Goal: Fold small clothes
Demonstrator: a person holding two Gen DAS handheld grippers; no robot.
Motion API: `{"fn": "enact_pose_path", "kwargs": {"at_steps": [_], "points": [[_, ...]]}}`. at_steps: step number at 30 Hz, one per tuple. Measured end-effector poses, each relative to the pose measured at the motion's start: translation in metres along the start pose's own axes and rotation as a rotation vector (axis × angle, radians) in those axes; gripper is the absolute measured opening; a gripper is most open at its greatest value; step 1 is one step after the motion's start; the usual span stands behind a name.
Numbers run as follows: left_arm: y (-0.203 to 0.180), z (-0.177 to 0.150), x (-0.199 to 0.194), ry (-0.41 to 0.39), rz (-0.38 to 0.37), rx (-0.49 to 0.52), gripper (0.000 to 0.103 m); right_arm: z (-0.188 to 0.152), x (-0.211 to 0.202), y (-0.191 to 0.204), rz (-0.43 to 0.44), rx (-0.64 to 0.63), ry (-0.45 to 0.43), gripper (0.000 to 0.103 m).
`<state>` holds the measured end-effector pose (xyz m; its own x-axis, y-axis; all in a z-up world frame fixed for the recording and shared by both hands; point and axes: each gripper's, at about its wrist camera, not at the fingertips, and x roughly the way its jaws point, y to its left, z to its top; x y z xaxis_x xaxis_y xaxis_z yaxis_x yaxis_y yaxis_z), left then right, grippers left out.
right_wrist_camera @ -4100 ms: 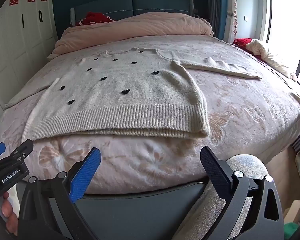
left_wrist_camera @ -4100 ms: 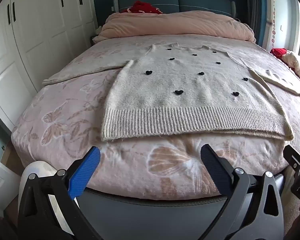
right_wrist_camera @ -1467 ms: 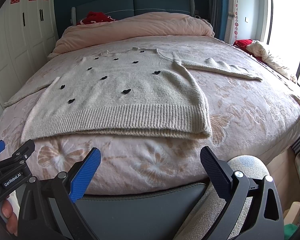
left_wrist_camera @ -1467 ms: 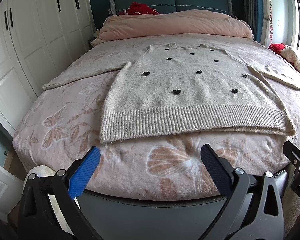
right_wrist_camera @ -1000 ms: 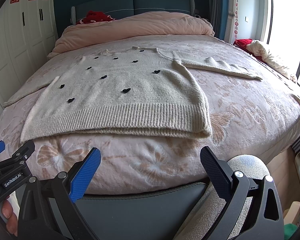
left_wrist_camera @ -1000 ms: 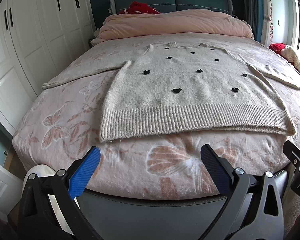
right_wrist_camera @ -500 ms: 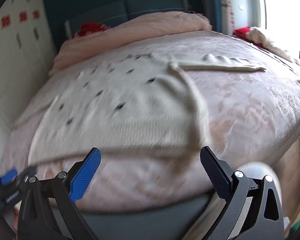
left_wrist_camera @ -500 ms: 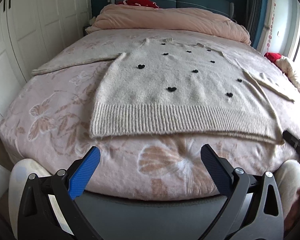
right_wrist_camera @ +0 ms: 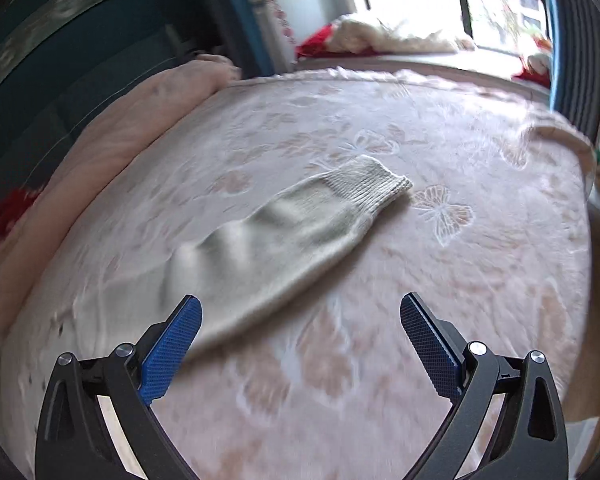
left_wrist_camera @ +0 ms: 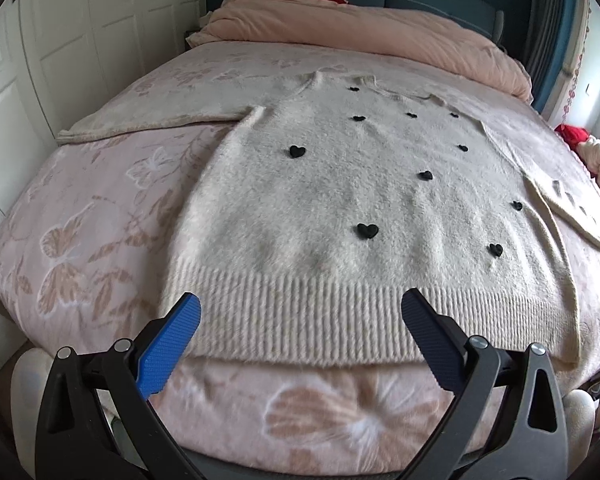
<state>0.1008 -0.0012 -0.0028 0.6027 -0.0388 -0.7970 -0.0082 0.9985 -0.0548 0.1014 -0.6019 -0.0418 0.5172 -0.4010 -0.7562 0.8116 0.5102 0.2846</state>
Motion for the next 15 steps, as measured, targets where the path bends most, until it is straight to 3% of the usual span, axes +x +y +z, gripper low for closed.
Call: {"fn": "enact_pose_path", "kwargs": {"at_steps": [4,6,8,12,15], "points": [[-0.007,0.007,0.009,0.024,-0.006,0.007,0.098,0.026,0.059,-0.023,-0.034,0.181,0.079,0.098],[-0.008,0.010,0.013,0.031,-0.017,0.005,0.098,0.029,0.072,-0.027,-0.014,0.201,0.080,0.086],[-0.008,0.015,0.017,0.038,-0.021,0.006,0.098,0.031,0.088,-0.028,0.001,0.200,0.108,0.054],[-0.005,0.019,0.025,0.048,-0.028,-0.005,0.098,0.038,0.104,-0.022,0.082,0.229,0.134,0.013],[0.003,0.021,0.028,0.050,-0.040,-0.038,0.098,0.052,0.090,-0.004,0.193,0.254,0.059,0.010]]}}
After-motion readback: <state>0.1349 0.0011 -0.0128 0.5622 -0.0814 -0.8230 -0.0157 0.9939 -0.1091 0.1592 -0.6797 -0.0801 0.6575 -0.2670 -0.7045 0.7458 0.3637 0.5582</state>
